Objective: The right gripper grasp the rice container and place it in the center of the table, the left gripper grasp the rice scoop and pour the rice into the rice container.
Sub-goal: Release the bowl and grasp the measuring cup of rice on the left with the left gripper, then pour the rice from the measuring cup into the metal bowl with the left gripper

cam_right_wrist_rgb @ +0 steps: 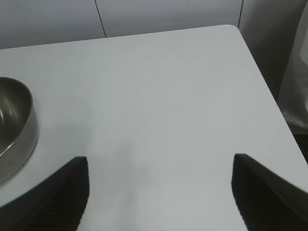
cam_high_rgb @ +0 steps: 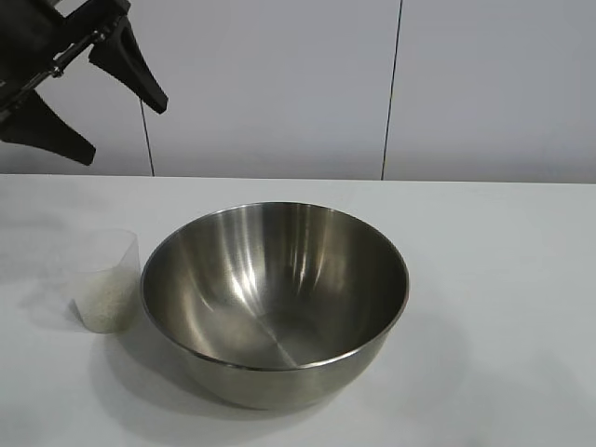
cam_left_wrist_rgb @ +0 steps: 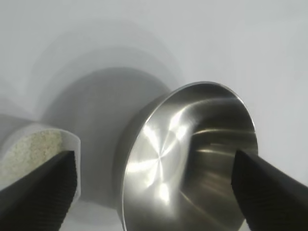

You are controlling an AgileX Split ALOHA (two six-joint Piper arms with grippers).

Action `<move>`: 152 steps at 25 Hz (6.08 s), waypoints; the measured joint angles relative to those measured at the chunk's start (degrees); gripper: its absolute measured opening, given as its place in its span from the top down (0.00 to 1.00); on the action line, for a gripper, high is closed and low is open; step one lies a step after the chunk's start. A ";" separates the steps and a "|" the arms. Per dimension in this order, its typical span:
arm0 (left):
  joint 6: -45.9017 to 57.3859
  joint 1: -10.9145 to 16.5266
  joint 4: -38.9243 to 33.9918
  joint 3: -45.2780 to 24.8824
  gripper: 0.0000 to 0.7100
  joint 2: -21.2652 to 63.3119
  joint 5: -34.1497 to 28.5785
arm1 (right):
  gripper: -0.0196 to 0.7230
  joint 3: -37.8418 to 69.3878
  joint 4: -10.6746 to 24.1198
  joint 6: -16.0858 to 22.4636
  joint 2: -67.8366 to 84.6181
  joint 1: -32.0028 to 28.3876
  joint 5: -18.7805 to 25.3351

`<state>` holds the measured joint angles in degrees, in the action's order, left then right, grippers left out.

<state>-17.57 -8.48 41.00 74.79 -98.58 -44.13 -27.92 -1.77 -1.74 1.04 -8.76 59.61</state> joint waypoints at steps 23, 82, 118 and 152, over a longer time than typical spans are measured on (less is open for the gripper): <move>0.04 -12.90 -25.97 -62.70 0.20 15.21 106.95 | 0.22 0.00 0.00 0.00 0.00 0.00 -0.06; -0.62 -1.98 -40.61 -59.30 0.29 -14.52 110.21 | 0.22 0.00 -0.39 0.06 0.00 0.00 -0.05; 3.70 4.23 -50.56 -50.58 0.36 -19.34 110.14 | 0.22 0.00 -0.65 0.17 0.00 0.00 0.00; 10.49 4.23 -59.80 -49.59 0.99 -12.90 109.56 | 0.22 0.00 -1.64 0.17 0.00 0.00 -0.06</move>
<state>-7.08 -4.25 -18.81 25.20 -111.48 65.43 -27.92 -3.41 -1.57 1.04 -8.76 59.55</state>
